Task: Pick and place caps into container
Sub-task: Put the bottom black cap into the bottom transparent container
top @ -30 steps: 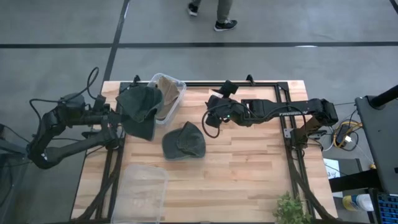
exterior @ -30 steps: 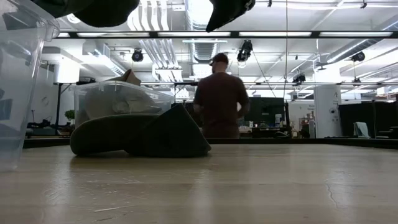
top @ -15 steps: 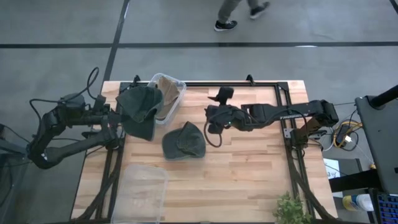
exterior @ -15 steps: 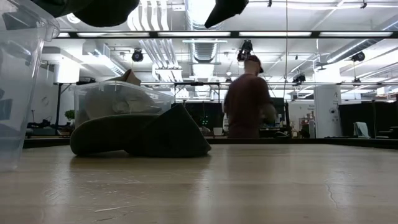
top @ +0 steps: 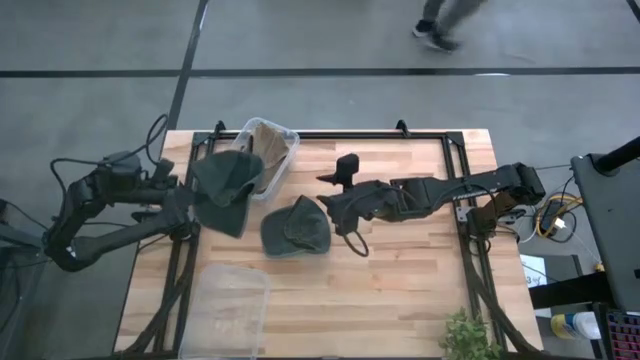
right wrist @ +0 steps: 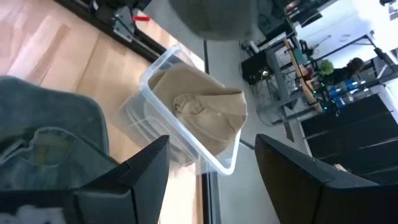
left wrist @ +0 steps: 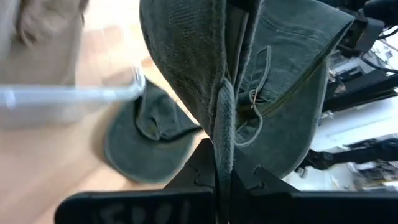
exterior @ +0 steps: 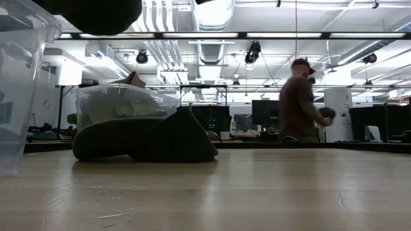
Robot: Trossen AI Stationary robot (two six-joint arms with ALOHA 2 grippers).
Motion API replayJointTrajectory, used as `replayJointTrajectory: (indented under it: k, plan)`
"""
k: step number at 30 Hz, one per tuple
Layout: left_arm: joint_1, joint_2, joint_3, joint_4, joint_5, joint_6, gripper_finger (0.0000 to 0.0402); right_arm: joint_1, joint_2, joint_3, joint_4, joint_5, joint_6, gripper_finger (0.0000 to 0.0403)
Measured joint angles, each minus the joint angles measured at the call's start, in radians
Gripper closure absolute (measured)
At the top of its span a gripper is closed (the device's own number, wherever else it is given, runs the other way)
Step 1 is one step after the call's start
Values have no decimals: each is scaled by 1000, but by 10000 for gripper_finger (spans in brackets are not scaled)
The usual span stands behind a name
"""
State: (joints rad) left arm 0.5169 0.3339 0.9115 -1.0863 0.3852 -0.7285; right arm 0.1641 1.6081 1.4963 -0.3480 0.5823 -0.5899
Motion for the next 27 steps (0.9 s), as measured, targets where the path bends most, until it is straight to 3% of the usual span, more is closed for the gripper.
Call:
replayJointTrajectory:
  k: [6, 15, 27]
  plan:
    - [0, -9, 2, -64, 49, -62, 397, 2, -1, -5, 2, 0, 86, 177]
    - [0, -38, 5, -204, 97, -177, 397, -5, -2, -14, -12, 1, 82, 179]
    - [0, -39, 55, -218, 130, -230, 397, -95, -2, -39, -14, 3, 54, 179]
